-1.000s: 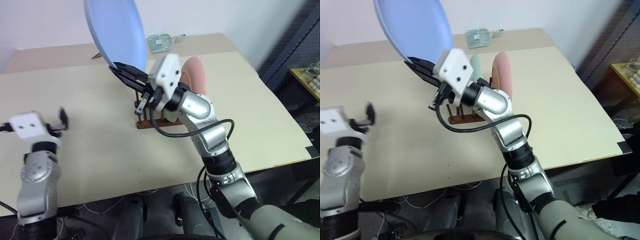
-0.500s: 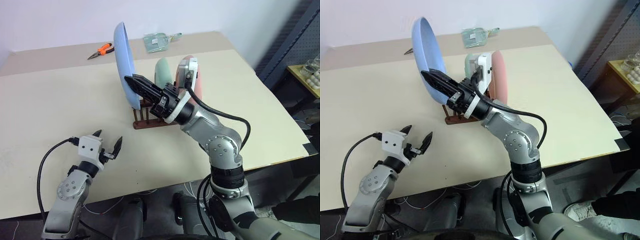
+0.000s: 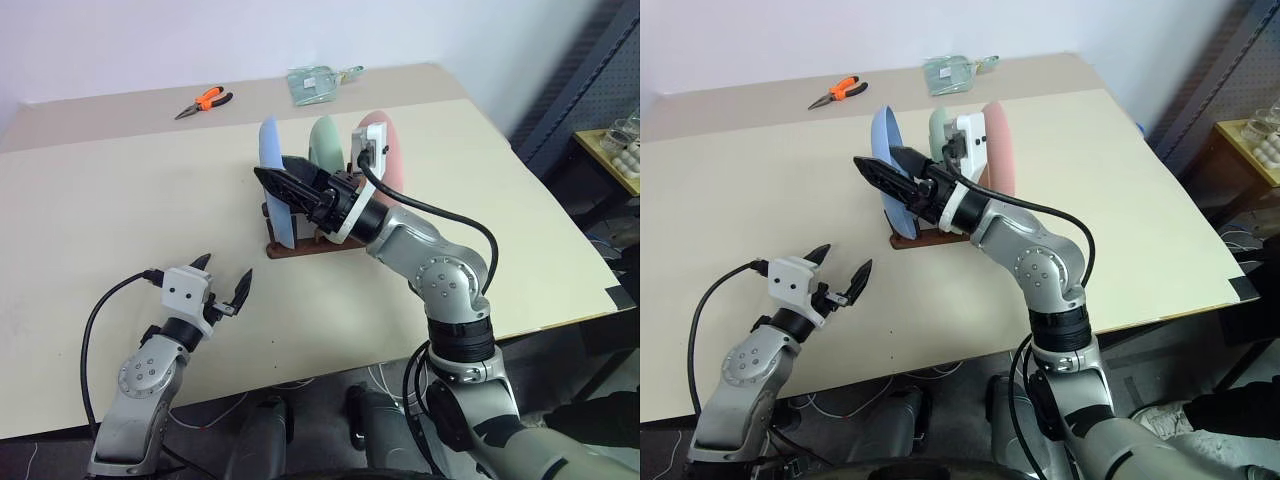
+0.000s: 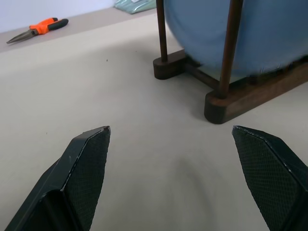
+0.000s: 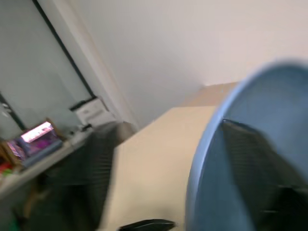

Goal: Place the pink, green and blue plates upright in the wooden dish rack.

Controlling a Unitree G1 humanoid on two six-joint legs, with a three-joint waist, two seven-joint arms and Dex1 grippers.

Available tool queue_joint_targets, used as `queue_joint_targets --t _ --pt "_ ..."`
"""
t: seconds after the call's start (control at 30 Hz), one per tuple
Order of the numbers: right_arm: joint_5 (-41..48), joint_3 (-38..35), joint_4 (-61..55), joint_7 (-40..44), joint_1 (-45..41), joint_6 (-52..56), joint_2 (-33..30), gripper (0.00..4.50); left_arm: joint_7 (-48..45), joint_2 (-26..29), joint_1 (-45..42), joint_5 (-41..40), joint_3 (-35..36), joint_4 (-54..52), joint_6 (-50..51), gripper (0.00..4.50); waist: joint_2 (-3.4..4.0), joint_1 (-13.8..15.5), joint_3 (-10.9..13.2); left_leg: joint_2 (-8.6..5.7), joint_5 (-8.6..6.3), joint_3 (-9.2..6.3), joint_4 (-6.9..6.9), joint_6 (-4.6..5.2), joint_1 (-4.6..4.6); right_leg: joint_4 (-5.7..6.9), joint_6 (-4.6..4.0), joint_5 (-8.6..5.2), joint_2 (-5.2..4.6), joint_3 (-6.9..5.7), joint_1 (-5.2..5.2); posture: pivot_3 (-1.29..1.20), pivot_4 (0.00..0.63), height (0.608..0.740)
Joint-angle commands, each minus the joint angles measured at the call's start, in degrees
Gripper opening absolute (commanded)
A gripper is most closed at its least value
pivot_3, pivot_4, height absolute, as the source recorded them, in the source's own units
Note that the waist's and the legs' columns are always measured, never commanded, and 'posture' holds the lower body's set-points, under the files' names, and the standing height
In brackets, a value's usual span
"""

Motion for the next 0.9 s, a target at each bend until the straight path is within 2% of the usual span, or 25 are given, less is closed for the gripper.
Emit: queue_joint_targets --t 0.03,0.23,0.3,0.37,0.43,0.53,0.63,0.77,0.9 --pt "-4.2 1.9 -3.0 1.4 -2.4 -3.8 -1.6 3.89 -0.2 -0.3 -0.4 0.5 0.4 -1.9 -0.2 4.17 0.0 0.0 0.0 0.0 0.0 0.0 0.0 0.0 0.0 0.0 0.0 0.0 0.0 0.0 0.0 0.0 0.15 0.739" --pt "-12.7 4.3 -5.1 3.6 -5.6 -9.0 -7.4 3.89 0.0 -1.0 -0.7 0.5 0.2 -2.0 0.1 4.17 -0.01 0.1 0.0 0.0 0.0 0.03 0.02 0.0 0.0 0.0 0.0 0.0 0.0 0.0 0.0 0.0 0.15 0.739" --pt "-19.1 4.9 -5.3 4.1 -6.6 -14.1 -11.4 3.89 0.0 -1.0 -0.9 0.6 0.2 -1.9 0.1 4.17 -0.01 0.1 0.0 0.0 0.0 0.02 0.02 0.0 0.0 0.0 0.0 0.0 0.0 0.0 0.01 0.0 0.15 0.739" --pt "-22.4 0.5 -3.2 2.7 -8.0 -17.7 -15.4 3.89 0.2 -1.0 -1.4 1.1 0.7 -1.3 -0.2 4.17 -0.01 0.3 0.0 -0.01 0.0 0.03 0.05 0.0 0.0 -0.01 0.01 0.0 -0.01 0.0 0.02 0.0 0.15 0.739" --pt "-24.6 -6.0 0.1 2.6 -6.8 -20.3 -22.3 3.89 1.0 -0.8 -2.0 1.7 2.1 0.1 -0.5 4.17 -0.02 0.7 0.0 -0.05 0.0 0.04 0.12 0.0 -0.03 -0.02 0.01 0.0 -0.05 0.0 0.05 0.0 0.15 0.739" --pt "-25.1 -14.6 6.4 2.3 -2.1 -22.3 -29.7 3.89 1.4 -0.5 -2.6 3.1 2.5 2.0 -1.0 4.17 -0.05 1.2 0.0 -0.32 0.0 0.02 0.17 0.0 -0.04 -0.14 0.03 -0.02 -0.17 -0.01 0.19 0.0 0.15 0.739" --pt "-27.6 -17.3 12.1 5.4 6.8 -25.4 -35.2 3.89 1.0 -0.1 -3.4 4.0 2.3 3.9 -1.6 4.17 -0.05 1.4 0.0 -0.33 -0.04 0.1 0.16 0.06 0.0 -0.27 0.05 -0.03 -0.17 0.02 0.3 0.0 0.15 0.739" --pt "-29.6 -14.0 13.5 12.5 19.5 -29.4 -37.6 3.89 -0.2 0.7 -4.1 4.2 2.8 6.4 -2.3 4.17 0.07 0.6 0.0 -0.27 -0.05 0.19 0.14 0.09 0.14 -0.18 0.05 -0.03 -0.11 0.11 0.35 0.0 0.15 0.739" --pt "-29.9 -10.6 12.8 16.0 22.8 -31.3 -36.3 3.89 -1.5 2.5 -4.1 5.1 3.4 8.4 -2.4 4.17 0.28 -0.6 0.1 -0.22 -0.05 0.38 0.16 0.1 0.32 0.01 0.18 -0.1 -0.07 0.29 0.34 0.0 0.15 0.739"
